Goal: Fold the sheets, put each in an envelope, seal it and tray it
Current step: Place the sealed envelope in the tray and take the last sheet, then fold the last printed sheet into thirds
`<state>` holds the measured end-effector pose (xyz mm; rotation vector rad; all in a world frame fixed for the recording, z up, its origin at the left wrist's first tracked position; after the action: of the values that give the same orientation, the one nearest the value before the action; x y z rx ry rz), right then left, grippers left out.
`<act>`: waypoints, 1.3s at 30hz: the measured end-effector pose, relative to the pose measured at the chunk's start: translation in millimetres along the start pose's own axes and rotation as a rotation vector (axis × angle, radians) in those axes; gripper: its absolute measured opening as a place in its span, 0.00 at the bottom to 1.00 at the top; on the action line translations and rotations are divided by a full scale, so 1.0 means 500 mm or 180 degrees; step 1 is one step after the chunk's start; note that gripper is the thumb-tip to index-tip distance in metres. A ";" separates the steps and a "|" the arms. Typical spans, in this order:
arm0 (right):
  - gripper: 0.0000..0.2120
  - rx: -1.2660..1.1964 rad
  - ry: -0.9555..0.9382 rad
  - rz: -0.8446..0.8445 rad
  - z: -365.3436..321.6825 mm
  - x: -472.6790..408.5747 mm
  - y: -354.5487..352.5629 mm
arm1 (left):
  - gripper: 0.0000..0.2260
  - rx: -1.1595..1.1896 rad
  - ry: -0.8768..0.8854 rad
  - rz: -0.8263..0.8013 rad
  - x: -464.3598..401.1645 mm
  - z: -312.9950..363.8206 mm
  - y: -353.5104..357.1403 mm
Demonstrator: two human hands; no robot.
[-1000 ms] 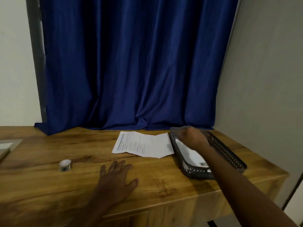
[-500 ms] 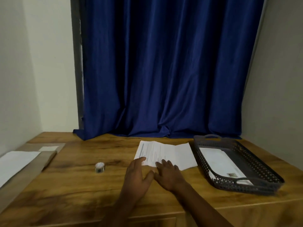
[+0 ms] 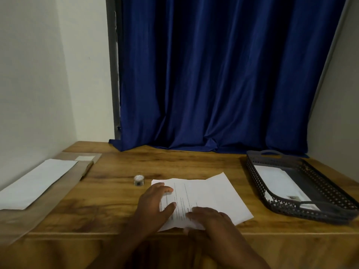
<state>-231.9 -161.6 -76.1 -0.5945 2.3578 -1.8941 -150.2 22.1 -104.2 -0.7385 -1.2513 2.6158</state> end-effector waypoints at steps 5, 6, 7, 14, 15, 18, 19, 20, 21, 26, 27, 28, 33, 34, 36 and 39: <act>0.20 -0.0665 -0.0107 0.1072 0.006 -0.060 -0.075 | 0.33 -0.0738 -0.0614 -0.0920 -0.019 0.040 0.028; 0.20 -0.0693 -0.0110 0.1200 0.007 -0.082 -0.079 | 0.31 -0.0876 -0.0639 -0.1045 -0.027 0.055 0.037; 0.20 -0.0711 -0.0128 0.1264 0.006 -0.105 -0.079 | 0.29 -0.0955 -0.0616 -0.1108 -0.036 0.067 0.046; 0.24 -0.0458 -0.0135 0.0335 0.001 -0.203 0.007 | 0.41 -0.1537 -0.0710 -0.1642 -0.049 0.012 0.081; 0.26 -0.0336 -0.0106 0.0228 0.012 -0.208 0.013 | 0.47 -0.1566 -0.0671 -0.1645 -0.047 0.006 0.078; 0.32 -0.0049 0.0119 0.0076 0.076 -0.220 0.016 | 0.56 -0.1560 -0.0630 -0.1705 -0.044 -0.011 0.071; 0.33 0.0036 0.0271 0.0071 0.106 -0.221 0.012 | 0.53 -0.1556 -0.0612 -0.1694 -0.044 -0.012 0.068; 0.33 0.0114 0.0458 0.0072 0.139 -0.221 0.006 | 0.51 -0.1550 -0.0602 -0.1695 -0.045 -0.012 0.067; 0.33 0.0181 0.0655 0.0082 0.172 -0.219 -0.001 | 0.50 -0.1541 -0.0606 -0.1700 -0.045 -0.011 0.067; 0.33 0.0218 0.1248 0.0116 0.243 -0.203 -0.021 | 0.49 -0.1570 -0.0621 -0.1641 -0.040 -0.001 0.064; 0.33 0.0340 0.1329 0.0212 0.234 -0.196 -0.027 | 0.49 -0.1579 -0.0632 -0.1659 -0.040 -0.001 0.065; 0.32 0.0496 0.1325 0.0369 0.213 -0.188 -0.032 | 0.50 -0.1586 -0.0635 -0.1666 -0.041 -0.001 0.066; 0.29 0.0402 0.0314 0.0292 0.051 -0.172 0.027 | 0.55 -0.1651 -0.0580 -0.1586 -0.042 -0.006 0.068; 0.31 0.0348 0.0289 0.0167 0.042 -0.172 0.040 | 0.55 -0.1672 -0.0567 -0.1574 -0.041 -0.007 0.067; 0.39 0.0282 0.0292 0.0088 0.055 -0.168 0.044 | 0.53 -0.1687 -0.0546 -0.1586 -0.039 -0.009 0.066; 0.42 0.0177 0.0425 0.0057 0.111 -0.149 0.031 | 0.50 -0.1652 -0.0551 -0.1627 -0.041 -0.010 0.064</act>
<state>-151.5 -185.8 -118.7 -0.4545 2.3699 -2.0445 -127.5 -1.9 -123.8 -0.1971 -1.9027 1.9901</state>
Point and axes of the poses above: each hand's wrist, its own x-axis away from the middle knuckle, its own y-axis out of the palm, z = x × y, the point moved 7 cm from there along -x, towards the middle knuckle, and after that the axes turned 13 degrees about -z, right-handed, at the moved point
